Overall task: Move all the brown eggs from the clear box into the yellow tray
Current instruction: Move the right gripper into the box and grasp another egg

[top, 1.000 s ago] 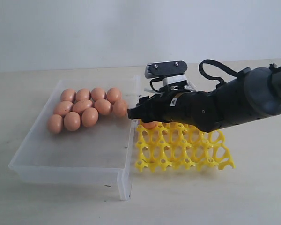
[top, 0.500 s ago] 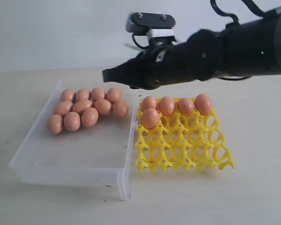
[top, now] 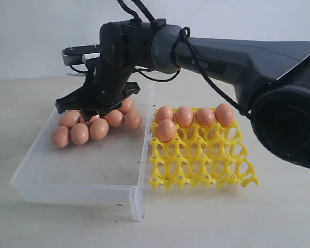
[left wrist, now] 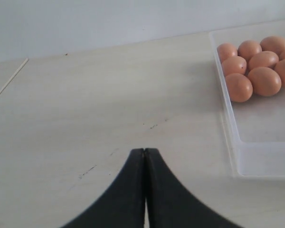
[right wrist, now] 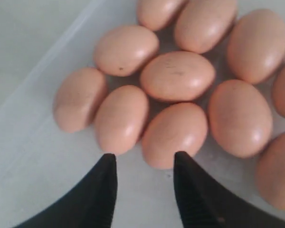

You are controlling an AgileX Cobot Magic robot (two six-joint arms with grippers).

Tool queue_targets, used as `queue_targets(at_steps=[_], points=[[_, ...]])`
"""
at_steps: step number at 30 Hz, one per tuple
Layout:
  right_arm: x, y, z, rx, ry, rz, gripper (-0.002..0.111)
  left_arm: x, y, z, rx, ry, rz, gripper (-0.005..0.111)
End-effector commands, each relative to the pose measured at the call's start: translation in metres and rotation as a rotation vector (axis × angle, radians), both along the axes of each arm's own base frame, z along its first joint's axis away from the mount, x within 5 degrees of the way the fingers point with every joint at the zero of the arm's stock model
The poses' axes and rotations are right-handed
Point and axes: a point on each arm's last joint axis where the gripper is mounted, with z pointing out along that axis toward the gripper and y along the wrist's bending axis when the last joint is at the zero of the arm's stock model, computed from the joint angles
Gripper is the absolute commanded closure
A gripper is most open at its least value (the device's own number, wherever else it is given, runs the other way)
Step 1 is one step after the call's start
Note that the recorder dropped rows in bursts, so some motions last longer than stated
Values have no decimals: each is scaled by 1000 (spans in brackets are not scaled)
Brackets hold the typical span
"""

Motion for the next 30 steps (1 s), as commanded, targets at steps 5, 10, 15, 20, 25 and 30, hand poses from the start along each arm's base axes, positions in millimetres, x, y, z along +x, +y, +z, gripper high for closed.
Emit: queue_targets(at_steps=[5, 10, 15, 20, 25, 30], points=[[16, -3, -18, 51, 19, -139, 57, 0, 0, 2, -7, -13, -6, 107], [17, 3, -33, 119, 71, -199, 57, 0, 0, 2, -7, -13, -6, 107], [19, 5, -46, 131, 79, -221, 57, 0, 0, 2, -7, -13, -6, 107], [20, 6, -54, 136, 88, -242, 57, 0, 0, 2, -7, -13, -6, 107], [20, 6, -64, 125, 102, -245, 57, 0, 0, 2, -7, -13, -6, 107], [20, 6, -69, 119, 110, -250, 57, 0, 0, 2, -7, -13, -6, 107]])
